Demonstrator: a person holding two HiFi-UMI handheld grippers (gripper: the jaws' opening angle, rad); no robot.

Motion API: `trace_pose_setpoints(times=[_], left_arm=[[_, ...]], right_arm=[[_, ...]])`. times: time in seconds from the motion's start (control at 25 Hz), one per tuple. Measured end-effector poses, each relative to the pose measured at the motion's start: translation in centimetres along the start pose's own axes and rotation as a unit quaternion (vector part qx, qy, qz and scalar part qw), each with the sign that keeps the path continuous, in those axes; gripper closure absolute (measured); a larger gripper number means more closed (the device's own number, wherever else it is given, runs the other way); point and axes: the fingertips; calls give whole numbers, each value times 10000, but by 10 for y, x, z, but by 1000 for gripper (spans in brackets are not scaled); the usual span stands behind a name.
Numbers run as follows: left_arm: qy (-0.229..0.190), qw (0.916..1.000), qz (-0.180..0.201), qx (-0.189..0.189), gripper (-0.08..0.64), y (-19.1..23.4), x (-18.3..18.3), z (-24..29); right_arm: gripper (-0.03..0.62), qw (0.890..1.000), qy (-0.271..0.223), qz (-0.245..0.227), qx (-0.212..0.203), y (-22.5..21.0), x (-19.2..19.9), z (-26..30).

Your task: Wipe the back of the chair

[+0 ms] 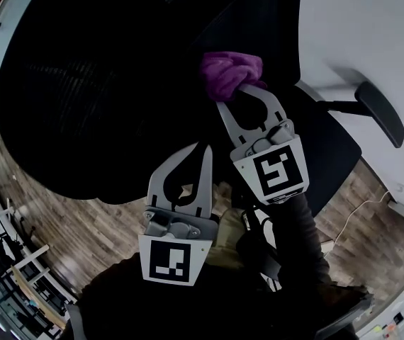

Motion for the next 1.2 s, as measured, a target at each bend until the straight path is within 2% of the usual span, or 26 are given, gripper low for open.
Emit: trace_pose_setpoints(times=[0.12, 0.24, 0.52, 1.2], left_arm=[[31, 9999, -19, 150, 551, 1, 1, 8], [52, 9995, -13, 316, 551, 6, 1, 14], [111, 9988, 40, 481, 551, 9, -3, 25], [228, 9938, 106, 1085, 551, 4, 2, 54]], right_arm=[[546, 9999, 3, -117, 86, -11, 0, 7], [546, 9994, 69, 136, 307, -21, 0, 16], [546, 9981, 77, 301, 533, -44, -3, 27], [546, 9920, 63, 336, 1214, -113, -2, 52]])
Point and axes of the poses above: the fingertips, and each gripper's own axes: z forward along the fingers, y to its left, x out of its underside, and after that the axes turned 14 degrees about x, right-handed
